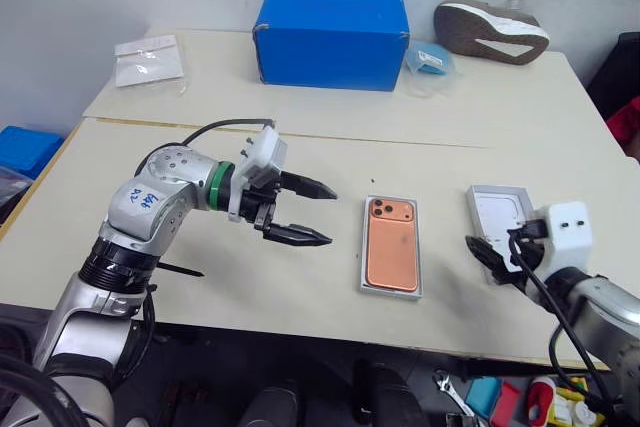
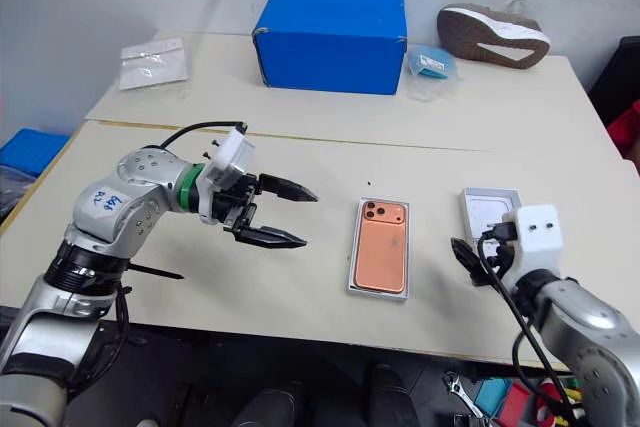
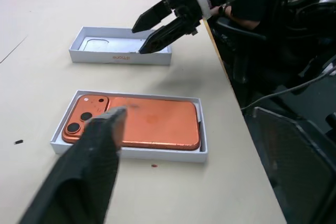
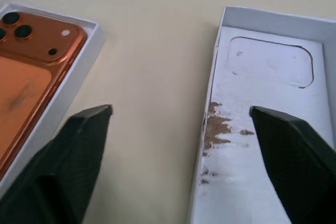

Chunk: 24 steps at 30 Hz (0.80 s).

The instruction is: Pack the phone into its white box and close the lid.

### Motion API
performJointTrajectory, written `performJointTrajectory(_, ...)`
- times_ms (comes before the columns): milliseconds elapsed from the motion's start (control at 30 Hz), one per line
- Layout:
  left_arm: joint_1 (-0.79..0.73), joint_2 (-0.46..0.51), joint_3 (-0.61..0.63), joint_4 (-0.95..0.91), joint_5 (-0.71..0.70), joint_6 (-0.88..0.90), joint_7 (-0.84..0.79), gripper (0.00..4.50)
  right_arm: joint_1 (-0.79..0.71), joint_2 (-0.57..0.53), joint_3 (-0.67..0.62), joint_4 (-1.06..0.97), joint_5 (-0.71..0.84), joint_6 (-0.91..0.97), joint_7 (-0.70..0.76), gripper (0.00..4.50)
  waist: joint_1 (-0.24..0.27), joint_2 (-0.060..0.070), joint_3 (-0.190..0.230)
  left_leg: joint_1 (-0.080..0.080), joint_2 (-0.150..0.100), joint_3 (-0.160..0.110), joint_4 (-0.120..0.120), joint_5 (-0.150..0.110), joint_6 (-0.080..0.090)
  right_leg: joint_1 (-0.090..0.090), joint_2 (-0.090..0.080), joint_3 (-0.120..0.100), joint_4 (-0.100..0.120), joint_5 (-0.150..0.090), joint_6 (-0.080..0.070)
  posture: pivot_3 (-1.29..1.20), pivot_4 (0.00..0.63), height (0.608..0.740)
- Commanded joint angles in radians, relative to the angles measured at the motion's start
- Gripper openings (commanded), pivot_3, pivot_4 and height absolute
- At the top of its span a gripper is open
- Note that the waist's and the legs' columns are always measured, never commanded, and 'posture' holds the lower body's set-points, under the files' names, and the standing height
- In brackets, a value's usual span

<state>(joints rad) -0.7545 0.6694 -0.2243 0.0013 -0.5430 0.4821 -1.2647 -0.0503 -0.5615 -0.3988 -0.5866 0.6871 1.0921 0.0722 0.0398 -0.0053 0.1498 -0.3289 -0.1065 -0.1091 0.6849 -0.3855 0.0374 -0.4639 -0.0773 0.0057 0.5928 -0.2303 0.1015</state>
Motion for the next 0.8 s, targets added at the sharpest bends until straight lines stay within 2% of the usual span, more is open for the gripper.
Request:
performJointTrajectory(33, 0.012, 0.012, 0.035, -0.007, 0.033, -0.041, -0.015, 4.48, -0.062, 0.030, 0.038, 0.101, -0.070, -0.042, -0.027, 4.50, -0.005, 0.000, 0.000, 0.000, 0.000, 0.000, 0.000, 0.000, 0.000, 0.000, 0.000, 0.000, 0.001, 0.000, 0.000, 0.00, 0.150, 0.740)
performJointTrajectory(167, 0.030, 0.012, 0.047, -0.022, 0.058, -0.053, -0.012, 4.48, -0.116, 0.069, 0.073, 0.183, -0.125, -0.060, -0.039, 4.50, -0.011, 0.001, 0.000, -0.001, 0.000, -0.001, -0.001, 0.000, 0.000, 0.000, 0.000, -0.001, 0.001, 0.000, 0.000, 0.00, 0.150, 0.740)
performJointTrajectory(267, 0.046, 0.014, 0.050, -0.026, 0.089, -0.074, 0.005, 4.50, -0.141, 0.091, 0.109, 0.218, -0.160, -0.075, -0.039, 3.88, -0.016, 0.001, 0.000, -0.002, 0.000, -0.001, 0.000, 0.000, 0.000, -0.001, 0.000, -0.001, 0.000, 0.000, 0.000, 0.00, 0.150, 0.740)
performJointTrajectory(433, 0.061, 0.011, 0.062, -0.020, 0.106, -0.080, 0.017, 4.50, -0.152, 0.103, 0.125, 0.220, -0.208, -0.081, -0.045, 2.23, -0.017, 0.001, 0.000, -0.001, 0.000, -0.001, -0.001, 0.000, 0.000, -0.001, 0.000, -0.001, 0.001, 0.000, 0.000, 0.00, 0.150, 0.740)
performJointTrajectory(633, 0.088, 0.019, 0.058, 0.031, 0.159, -0.144, 0.012, 4.50, -0.144, 0.117, 0.103, 0.142, -0.214, -0.030, -0.049, 0.02, -0.016, 0.002, 0.000, -0.001, 0.000, -0.001, -0.001, 0.000, 0.000, -0.001, 0.000, -0.001, 0.001, 0.000, 0.000, 0.00, 0.150, 0.740)
performJointTrajectory(800, 0.106, 0.013, 0.064, 0.047, 0.172, -0.161, 0.008, 4.50, -0.215, 0.191, -0.006, -0.002, -0.094, 0.116, -0.067, 0.02, -0.017, 0.002, 0.000, -0.002, 0.000, -0.001, -0.001, 0.000, 0.000, -0.001, 0.000, -0.001, 0.001, 0.000, 0.000, 0.00, 0.150, 0.740)
